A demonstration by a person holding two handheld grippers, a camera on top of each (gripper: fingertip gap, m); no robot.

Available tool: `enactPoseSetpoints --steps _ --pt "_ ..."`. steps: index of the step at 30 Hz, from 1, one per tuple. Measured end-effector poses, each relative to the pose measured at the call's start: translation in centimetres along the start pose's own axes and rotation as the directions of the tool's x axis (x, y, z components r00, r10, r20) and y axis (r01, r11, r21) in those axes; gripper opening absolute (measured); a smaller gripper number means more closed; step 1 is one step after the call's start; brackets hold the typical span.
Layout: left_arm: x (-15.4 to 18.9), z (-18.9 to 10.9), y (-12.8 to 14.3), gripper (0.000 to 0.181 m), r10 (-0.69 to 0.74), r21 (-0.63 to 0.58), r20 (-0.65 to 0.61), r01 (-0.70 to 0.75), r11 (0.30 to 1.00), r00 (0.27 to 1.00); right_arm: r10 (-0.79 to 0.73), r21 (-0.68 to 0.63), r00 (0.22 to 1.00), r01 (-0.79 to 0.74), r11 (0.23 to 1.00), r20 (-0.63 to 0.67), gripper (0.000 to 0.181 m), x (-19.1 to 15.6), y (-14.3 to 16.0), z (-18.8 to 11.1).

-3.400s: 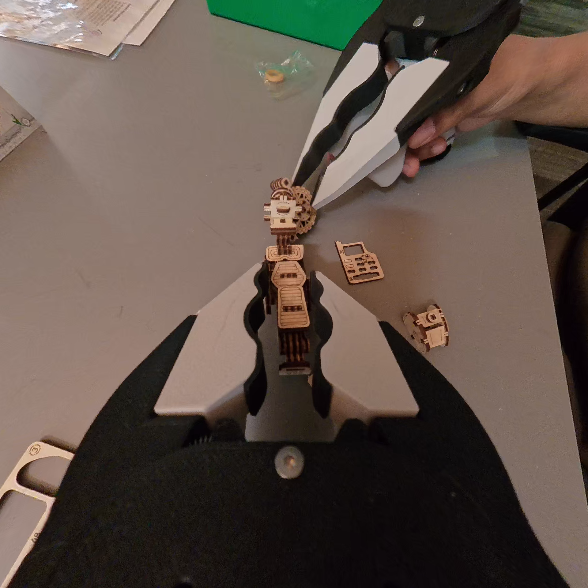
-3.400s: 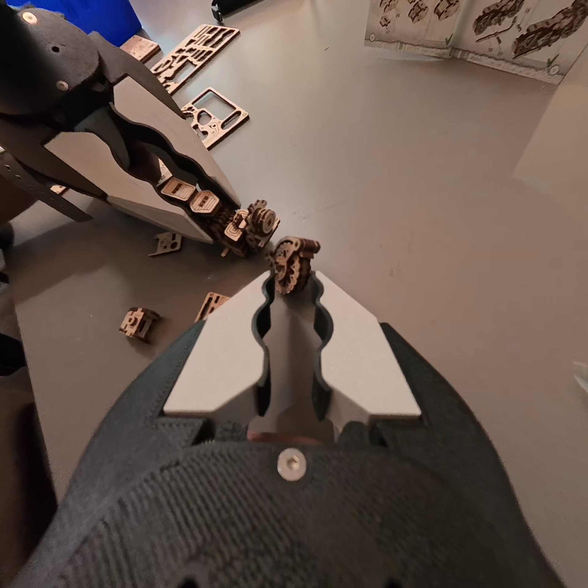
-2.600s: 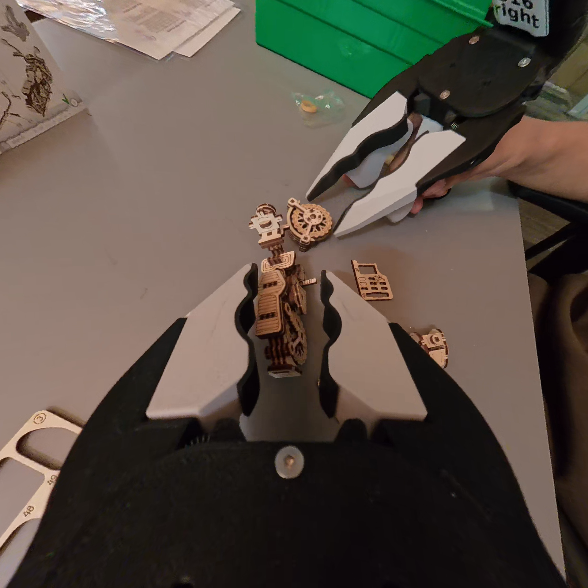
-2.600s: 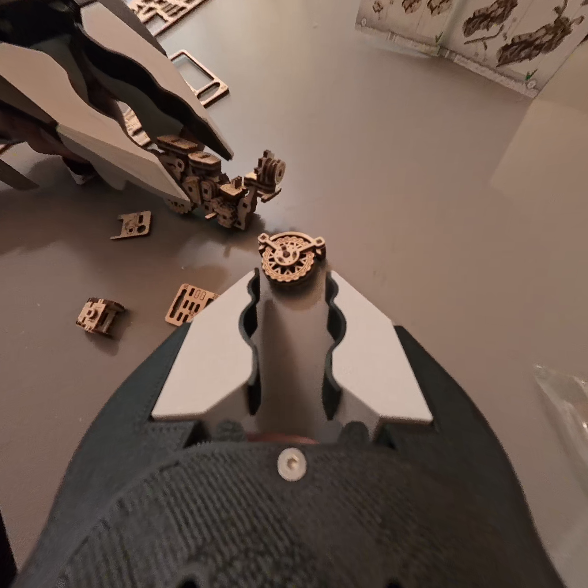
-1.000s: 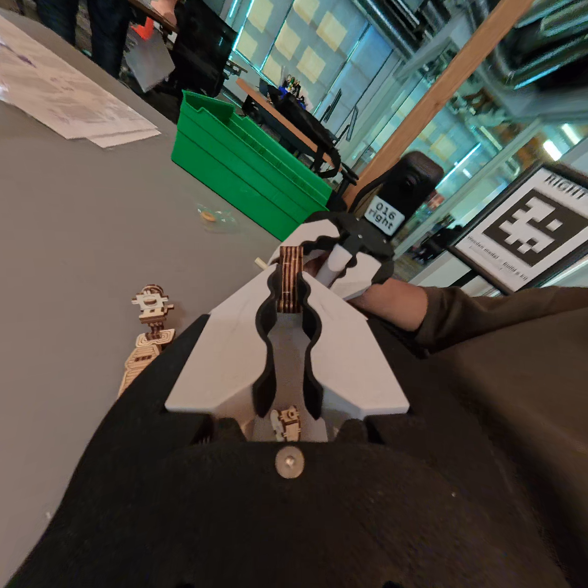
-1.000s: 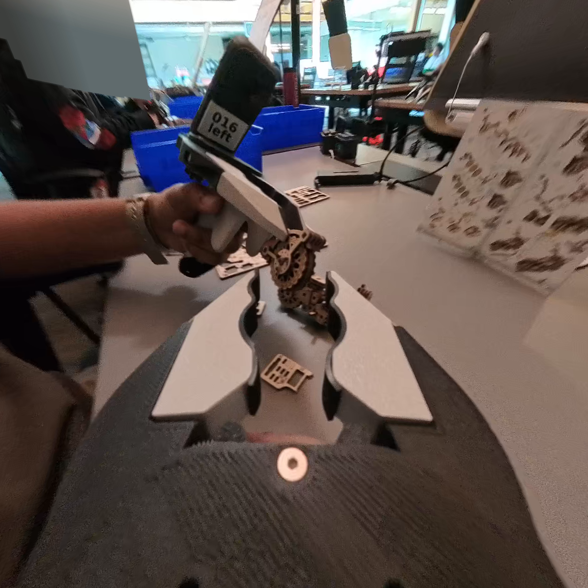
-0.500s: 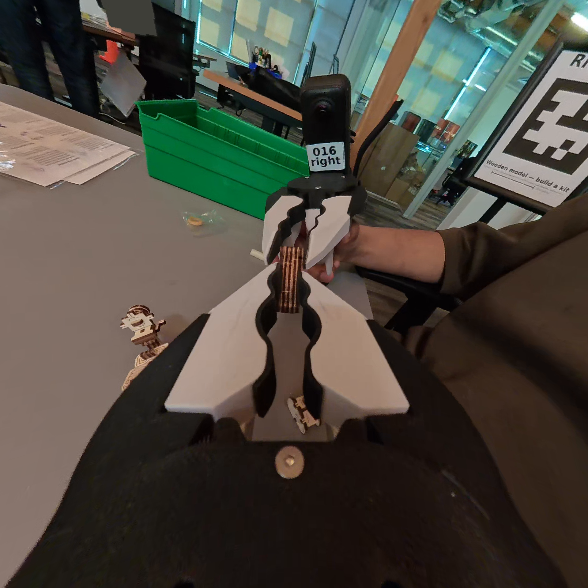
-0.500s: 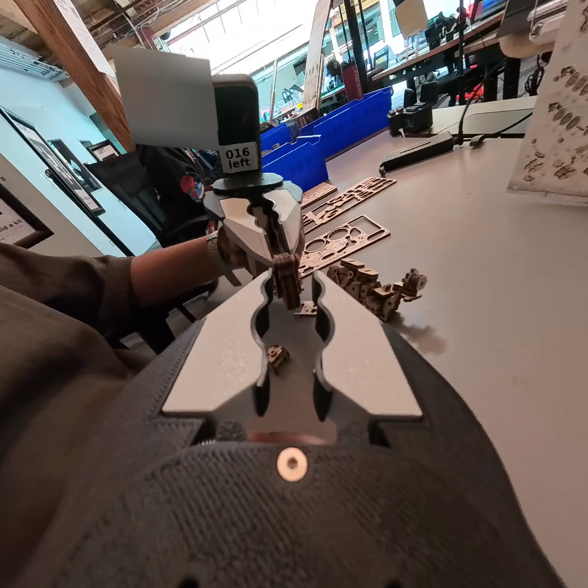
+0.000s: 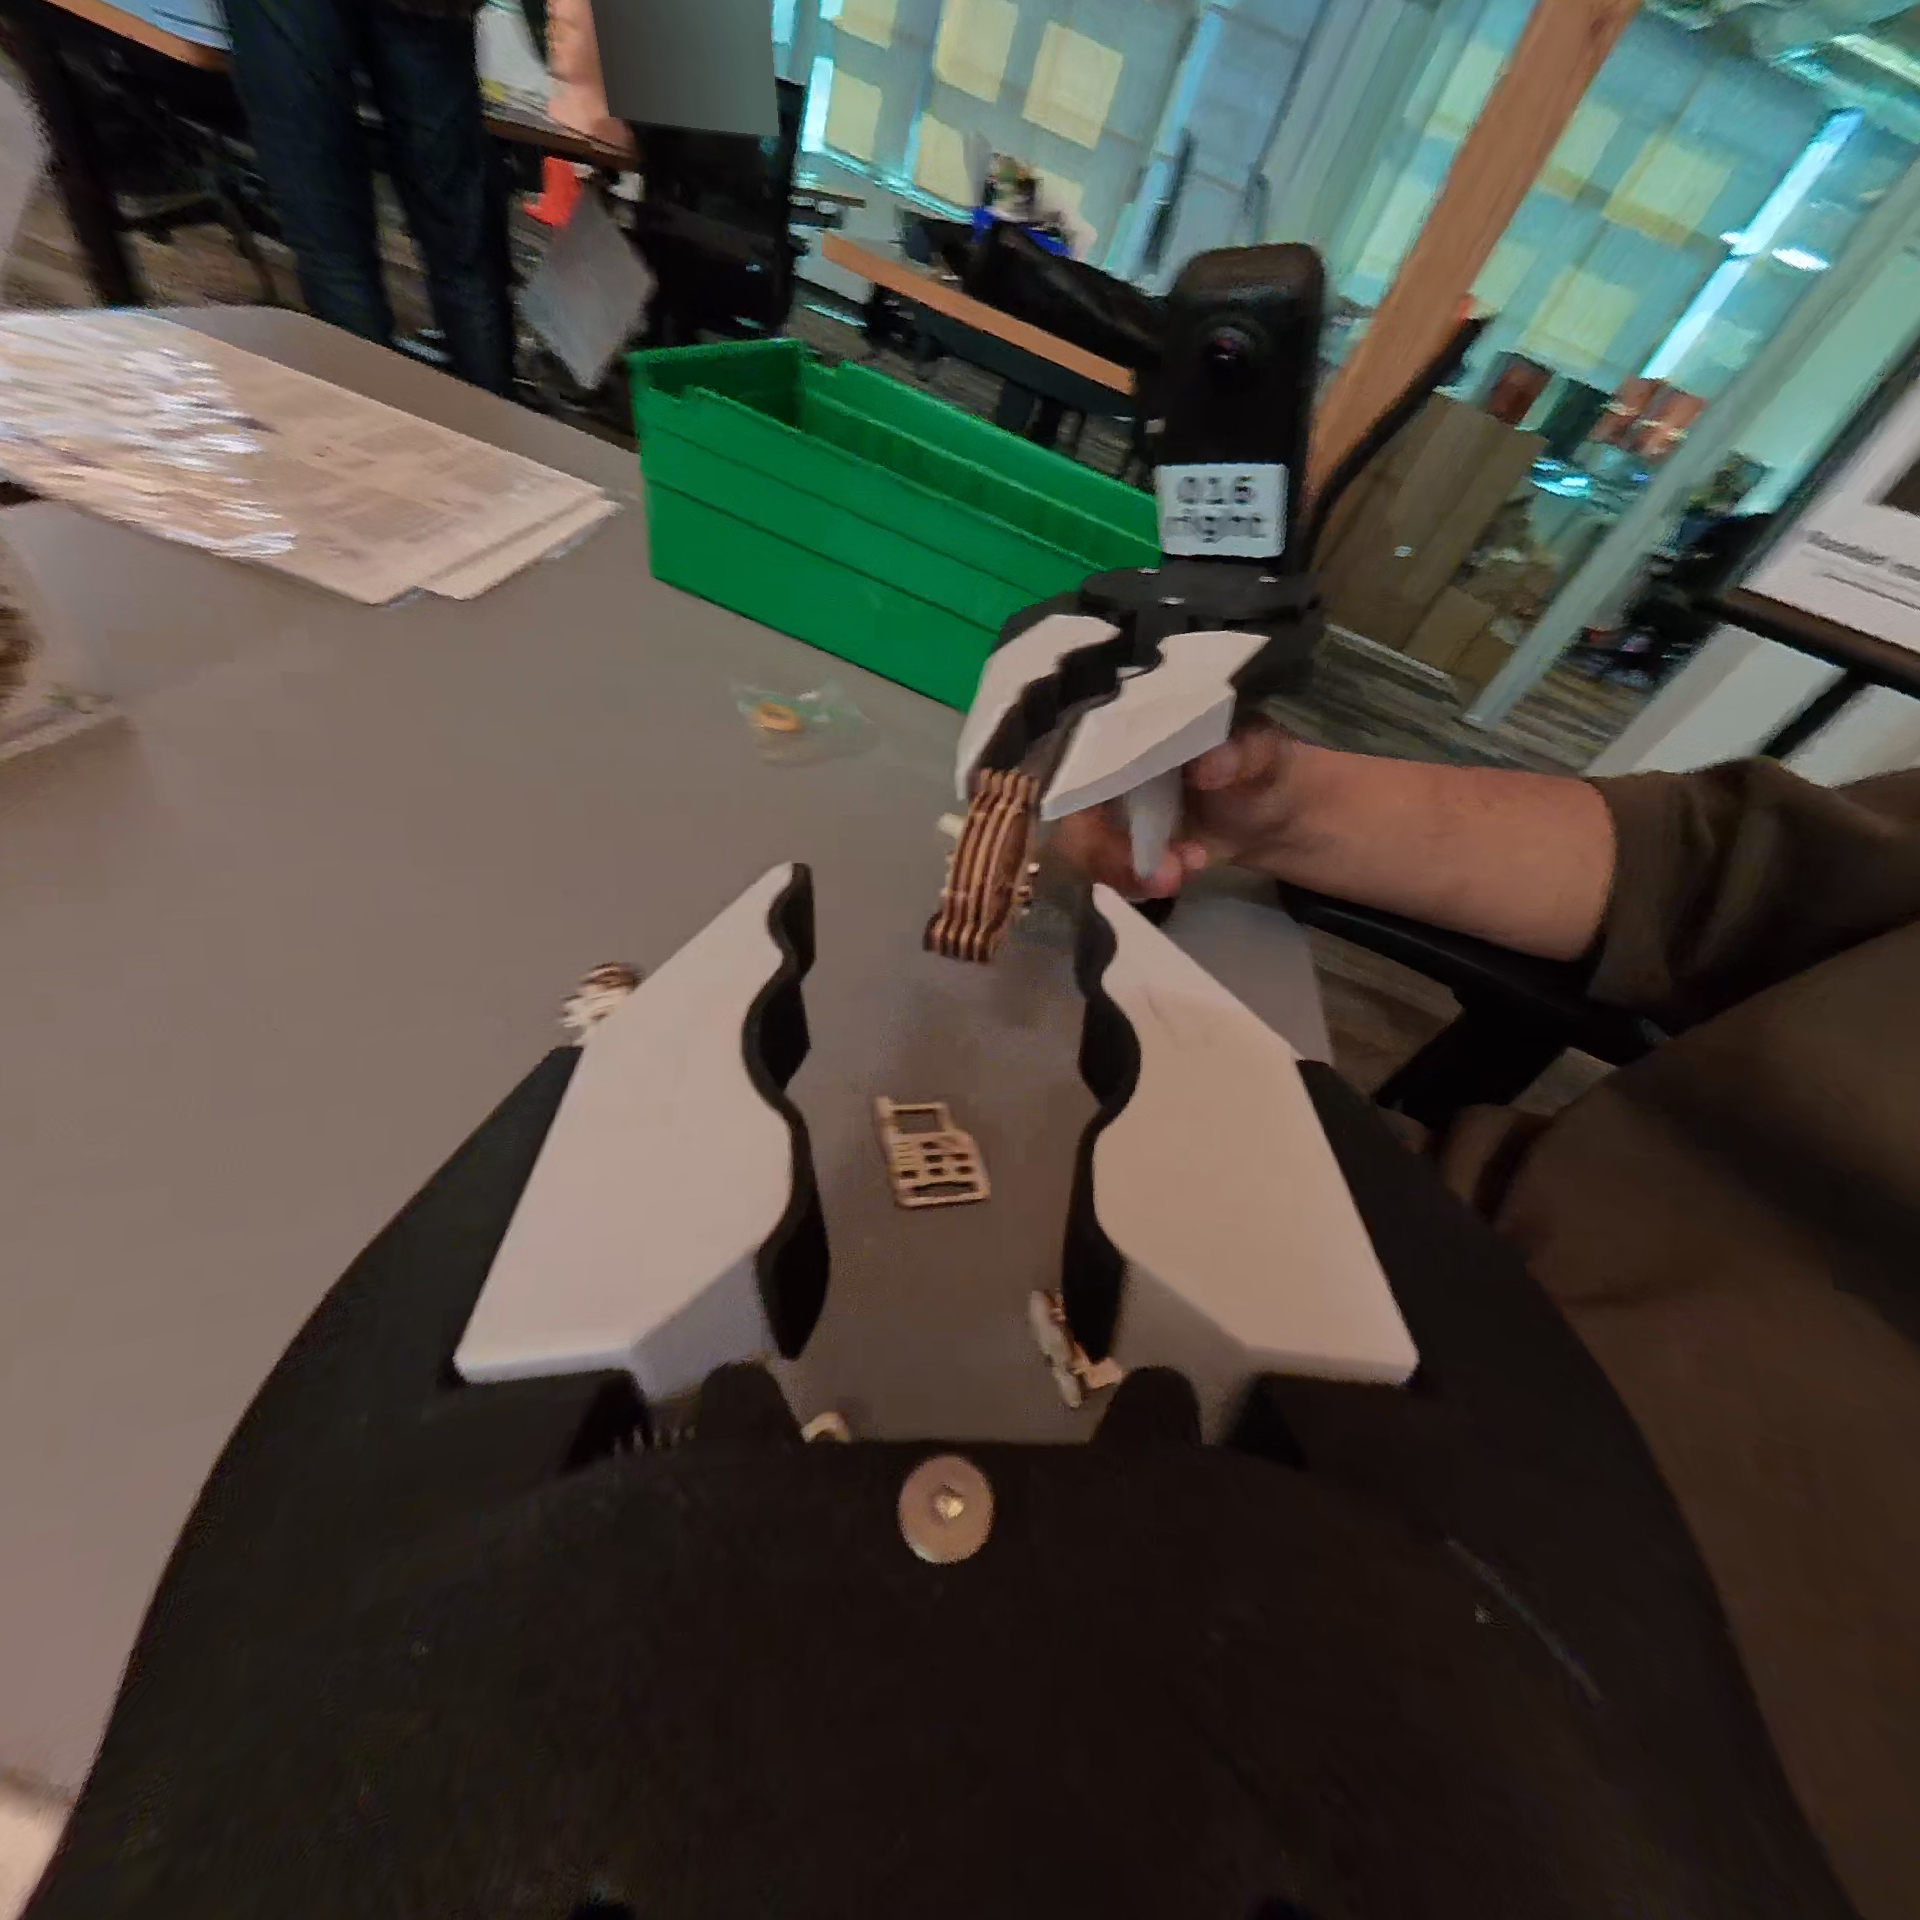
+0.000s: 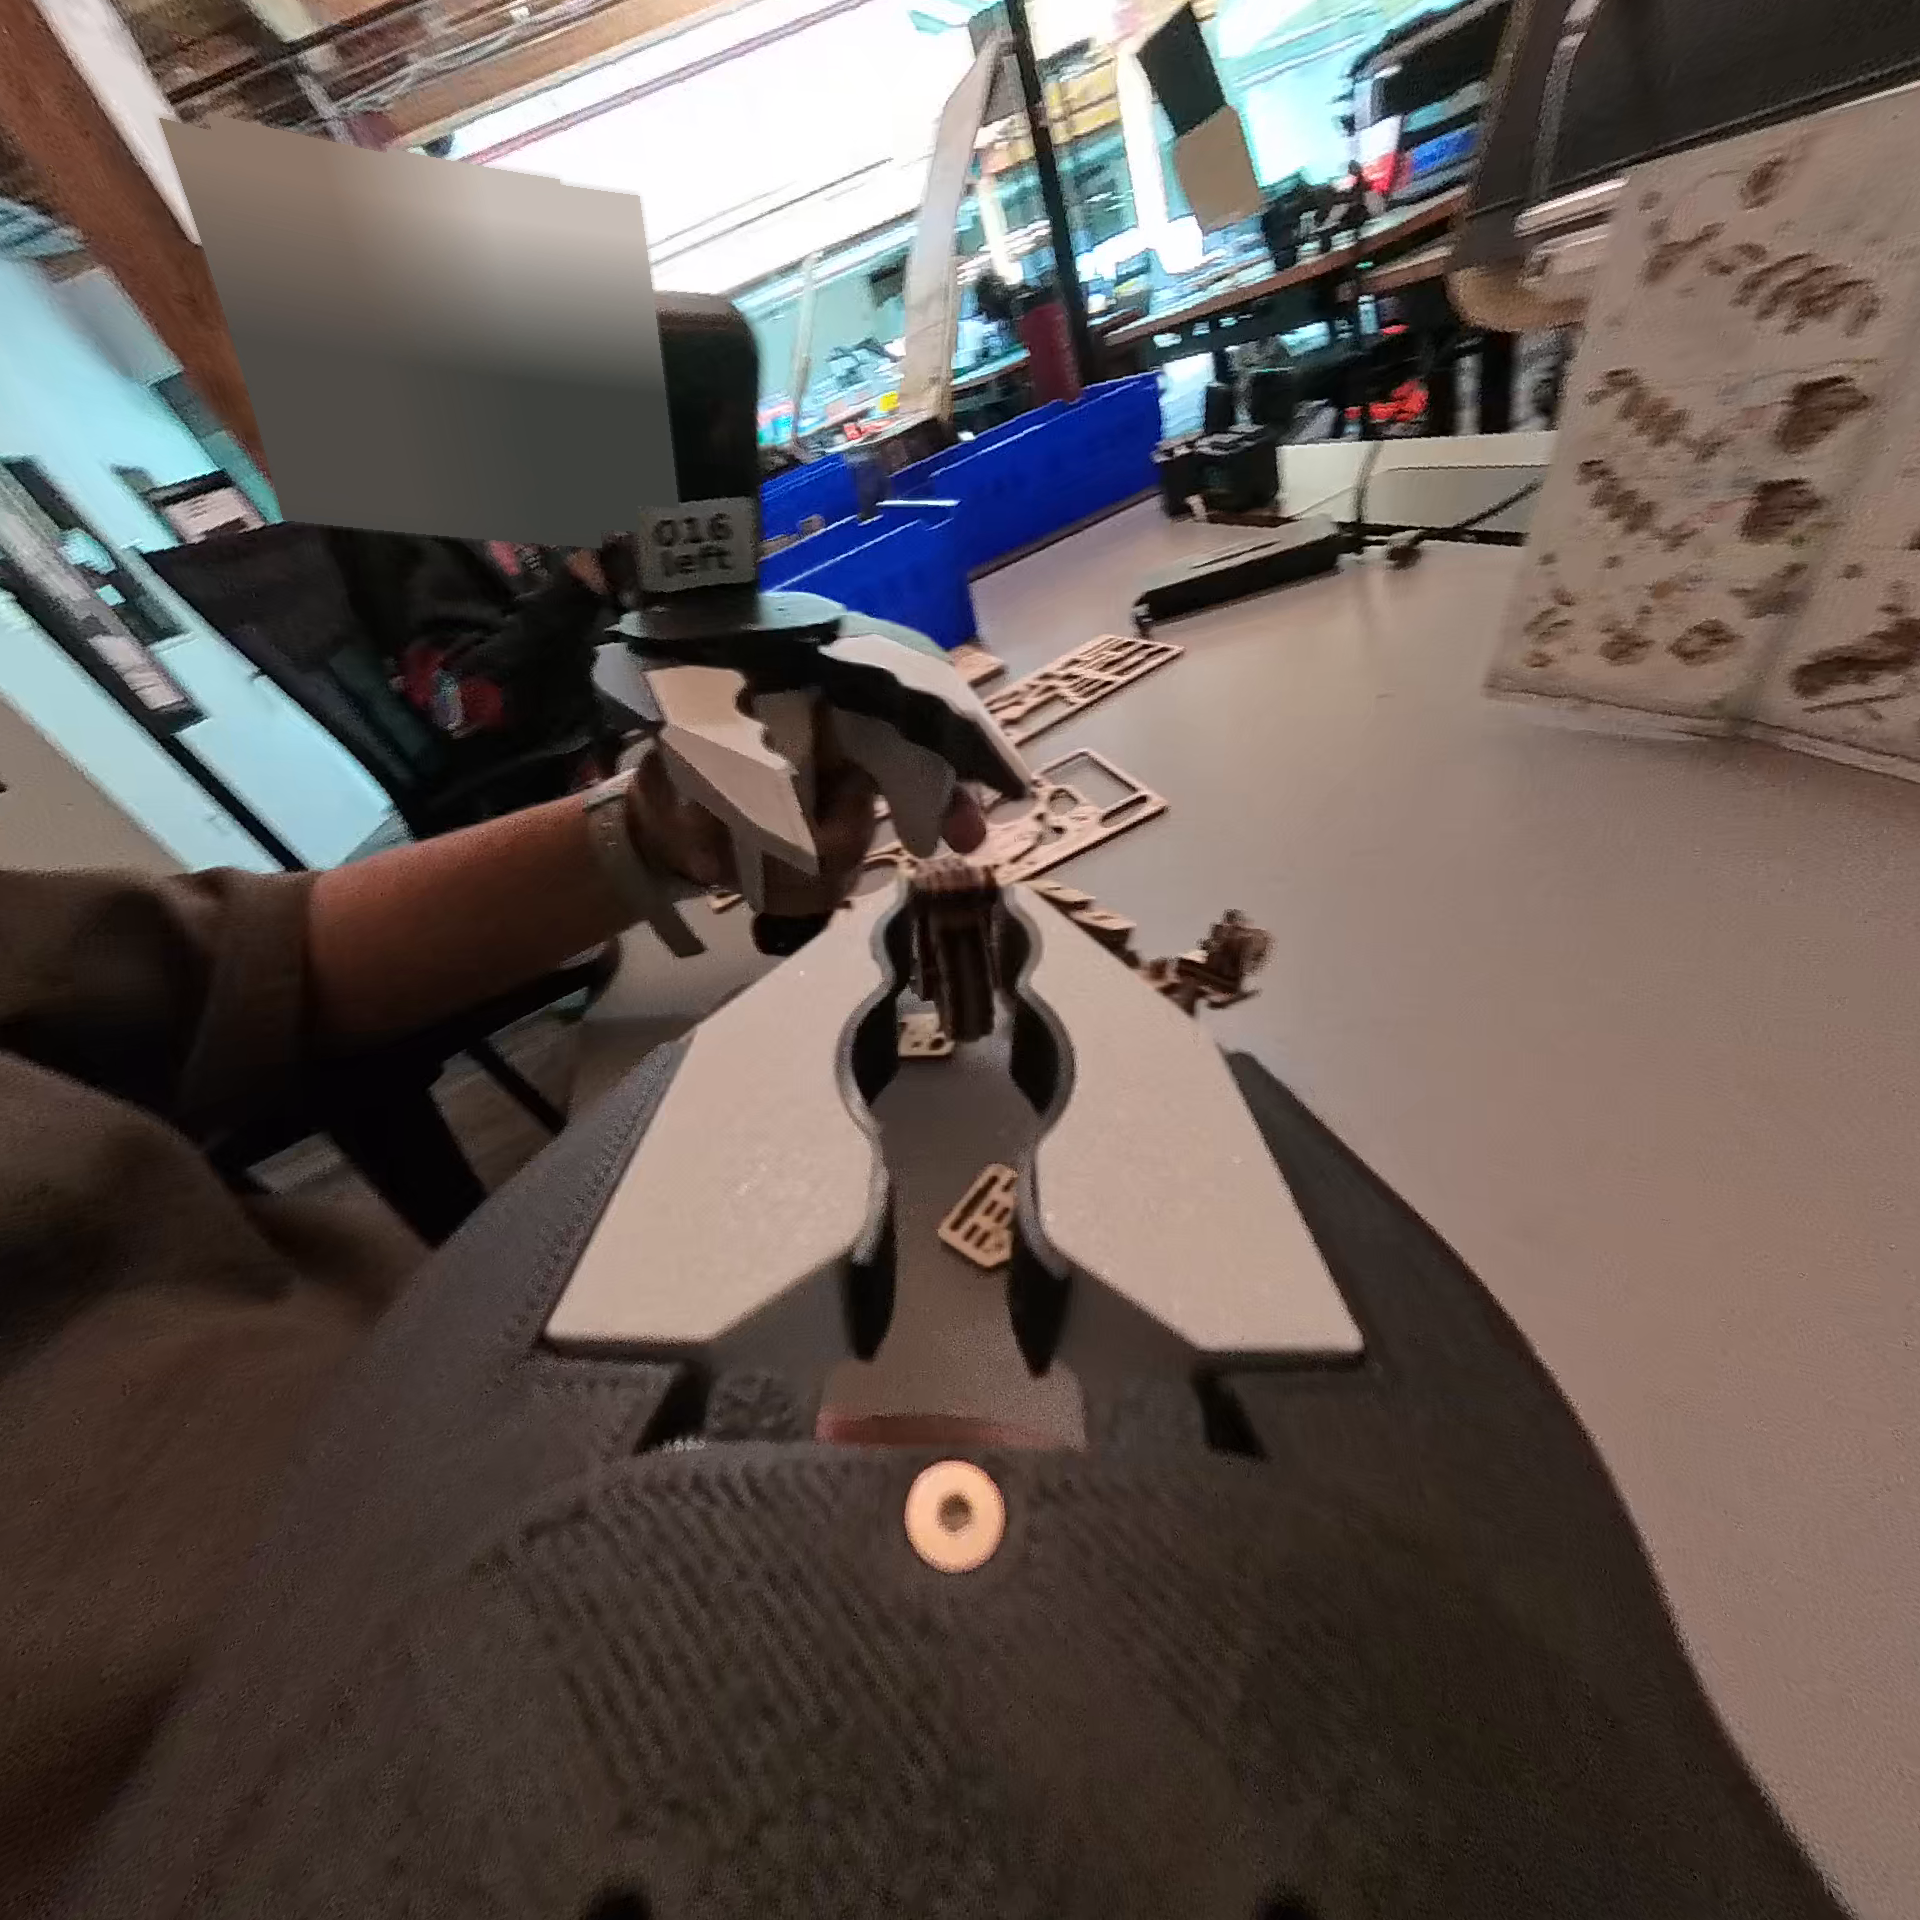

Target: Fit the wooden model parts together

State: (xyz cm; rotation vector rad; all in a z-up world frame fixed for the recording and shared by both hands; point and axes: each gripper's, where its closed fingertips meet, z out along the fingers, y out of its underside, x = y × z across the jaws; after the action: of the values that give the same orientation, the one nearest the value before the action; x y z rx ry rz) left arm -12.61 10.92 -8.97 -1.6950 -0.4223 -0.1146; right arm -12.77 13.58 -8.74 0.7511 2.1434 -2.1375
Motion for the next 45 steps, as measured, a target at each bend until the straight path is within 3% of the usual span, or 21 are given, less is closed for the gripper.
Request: enactPoseSetpoints --steps 3,7,13,25,29,32,36,45 --pt "-3.5 -1.0 0.4 0.056 0.013 -0.071 0.199 0.001 0.997 0.98 0.016 0.0 0.997 -0.016 1.0 -0.08 0.013 2.0 0.0 -0.5" --pt "-7.0 -2.0 4.3 0.061 0.007 -0.297 0.367 0.11 0.949 0.93 0.032 -0.007 0.993 -0.033 0.999 -0.111 0.013 2.9 0.3 -0.7" --pt "-7.4 -1.8 7.1 0.054 -0.111 -0.352 0.356 0.243 0.904 0.928 0.018 -0.036 0.993 -0.022 0.999 -0.117 0.013 2.8 0.9 -0.4" --pt "-6.9 -0.9 8.3 0.028 -0.045 -0.411 0.317 0.18 0.894 0.947 0.005 -0.067 0.992 -0.013 0.998 -0.125 0.013 3.0 1.5 -0.2" --pt "-5.8 -0.6 7.3 0.028 0.002 -0.366 0.23 0.085 0.927 0.973 -0.013 -0.098 0.988 -0.002 0.995 -0.151 0.013 3.7 2.0 -0.4" --pt "-4.6 -0.4 5.7 0.028 -0.009 -0.263 0.142 0.047 0.964 0.99 -0.008 -0.109 0.989 -0.008 0.994 -0.149 0.014 4.1 2.2 -0.6" --pt "-3.6 -0.7 4.1 0.028 -0.064 -0.157 0.061 0.073 0.985 0.996 0.011 -0.082 0.996 -0.018 0.997 -0.091 0.013 3.3 1.9 -0.6" --pt "-3.8 -1.4 2.2 0.028 -0.131 -0.026 0.025 0.131 0.991 0.991 0.022 -0.09 0.994 -0.031 0.995 -0.107 0.013 3.6 2.1 -0.6"
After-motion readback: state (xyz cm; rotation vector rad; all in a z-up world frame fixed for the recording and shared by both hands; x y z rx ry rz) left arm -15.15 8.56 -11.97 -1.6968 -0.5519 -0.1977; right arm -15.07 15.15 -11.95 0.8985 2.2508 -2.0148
